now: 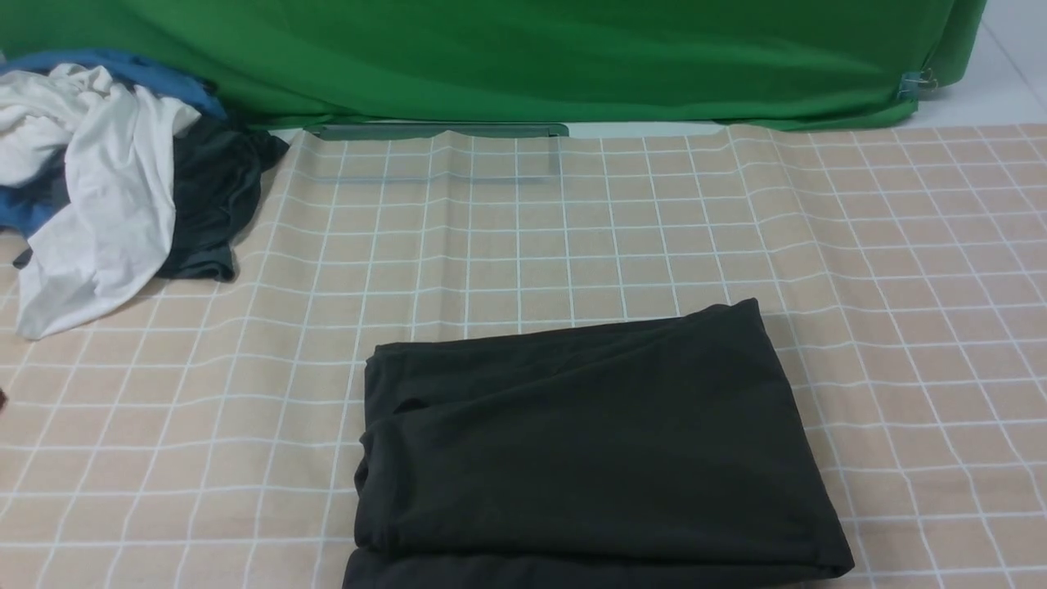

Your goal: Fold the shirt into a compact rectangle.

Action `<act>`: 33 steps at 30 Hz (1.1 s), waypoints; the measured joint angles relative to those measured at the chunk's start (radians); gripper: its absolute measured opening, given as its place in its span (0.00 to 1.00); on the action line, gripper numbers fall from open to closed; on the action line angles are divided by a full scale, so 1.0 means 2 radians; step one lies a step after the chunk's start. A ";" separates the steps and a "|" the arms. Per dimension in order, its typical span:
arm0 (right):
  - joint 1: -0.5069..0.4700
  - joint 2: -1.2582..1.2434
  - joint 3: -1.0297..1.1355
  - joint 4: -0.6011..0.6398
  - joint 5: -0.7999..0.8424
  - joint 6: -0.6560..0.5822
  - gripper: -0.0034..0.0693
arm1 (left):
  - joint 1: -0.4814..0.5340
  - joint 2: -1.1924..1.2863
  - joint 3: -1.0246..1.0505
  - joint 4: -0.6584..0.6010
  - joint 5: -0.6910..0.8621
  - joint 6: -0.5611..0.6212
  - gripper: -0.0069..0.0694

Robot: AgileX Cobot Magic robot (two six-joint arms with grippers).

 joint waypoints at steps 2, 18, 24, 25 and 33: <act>0.000 0.000 0.000 0.000 0.000 0.000 0.34 | 0.031 -0.023 0.039 0.001 -0.045 0.001 0.12; 0.000 0.000 0.000 0.000 0.000 0.000 0.37 | 0.079 -0.043 0.172 0.065 -0.059 -0.008 0.12; 0.000 0.000 0.000 0.000 0.000 0.000 0.37 | 0.079 -0.043 0.172 0.072 -0.057 -0.008 0.12; 0.000 0.000 0.000 0.000 0.000 0.000 0.37 | 0.079 -0.043 0.172 0.072 -0.057 -0.008 0.12; 0.000 0.000 0.000 0.000 0.000 0.000 0.37 | 0.079 -0.043 0.172 0.074 -0.057 -0.008 0.12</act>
